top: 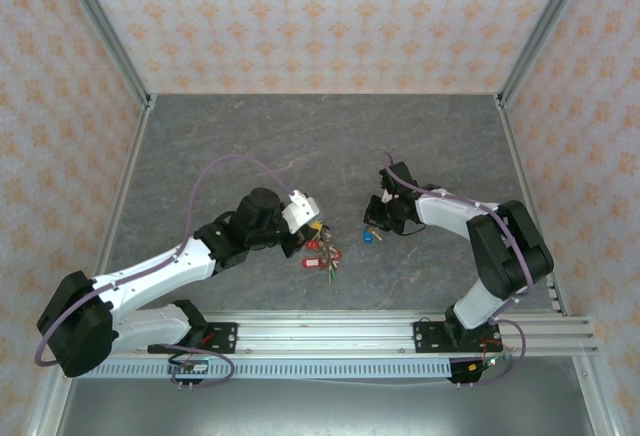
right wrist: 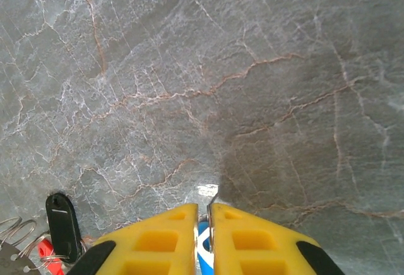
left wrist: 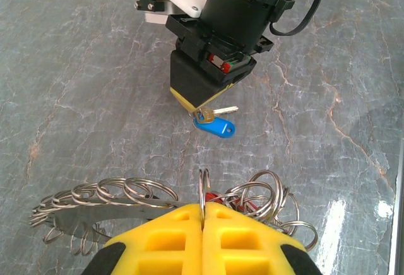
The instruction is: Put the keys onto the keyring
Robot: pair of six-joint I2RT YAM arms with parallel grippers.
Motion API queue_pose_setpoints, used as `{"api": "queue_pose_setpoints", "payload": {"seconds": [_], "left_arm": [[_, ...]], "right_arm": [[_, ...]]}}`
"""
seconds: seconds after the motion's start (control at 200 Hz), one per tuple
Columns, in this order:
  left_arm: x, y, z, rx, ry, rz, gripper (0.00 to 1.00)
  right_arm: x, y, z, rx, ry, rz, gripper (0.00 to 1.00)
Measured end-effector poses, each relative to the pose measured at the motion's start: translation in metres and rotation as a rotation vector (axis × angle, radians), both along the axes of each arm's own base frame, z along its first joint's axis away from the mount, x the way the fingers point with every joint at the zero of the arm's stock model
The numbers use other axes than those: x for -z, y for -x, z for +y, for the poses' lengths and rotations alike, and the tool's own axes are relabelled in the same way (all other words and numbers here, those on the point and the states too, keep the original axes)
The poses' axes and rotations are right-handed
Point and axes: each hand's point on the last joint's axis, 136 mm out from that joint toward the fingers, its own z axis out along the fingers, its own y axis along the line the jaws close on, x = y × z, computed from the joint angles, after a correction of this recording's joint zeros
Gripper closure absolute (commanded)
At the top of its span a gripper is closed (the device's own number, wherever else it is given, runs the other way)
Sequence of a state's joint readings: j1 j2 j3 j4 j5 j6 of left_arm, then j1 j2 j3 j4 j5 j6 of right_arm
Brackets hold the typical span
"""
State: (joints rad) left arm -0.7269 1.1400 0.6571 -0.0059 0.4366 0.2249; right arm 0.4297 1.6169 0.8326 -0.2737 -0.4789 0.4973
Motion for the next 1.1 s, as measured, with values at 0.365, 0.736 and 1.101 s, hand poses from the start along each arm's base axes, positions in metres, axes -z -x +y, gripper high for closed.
{"api": "queue_pose_setpoints", "payload": {"seconds": [0.365, 0.736, 1.101], "left_arm": [[0.0011, -0.0018, -0.0017, 0.000, -0.004, 0.005, 1.00], [0.0021, -0.0016, -0.0015, 0.001, -0.007, 0.008, 1.00], [0.0025, -0.0014, -0.0013, 0.001, -0.009, 0.010, 1.00]], "right_arm": [[0.0063, 0.0040, -0.0010, -0.003, 0.012, 0.026, 0.88], [0.0067, 0.0025, -0.0002, -0.003, 0.012, 0.028, 0.89], [0.0067, 0.0022, 0.0001, -0.003, 0.011, 0.029, 0.87]]}}
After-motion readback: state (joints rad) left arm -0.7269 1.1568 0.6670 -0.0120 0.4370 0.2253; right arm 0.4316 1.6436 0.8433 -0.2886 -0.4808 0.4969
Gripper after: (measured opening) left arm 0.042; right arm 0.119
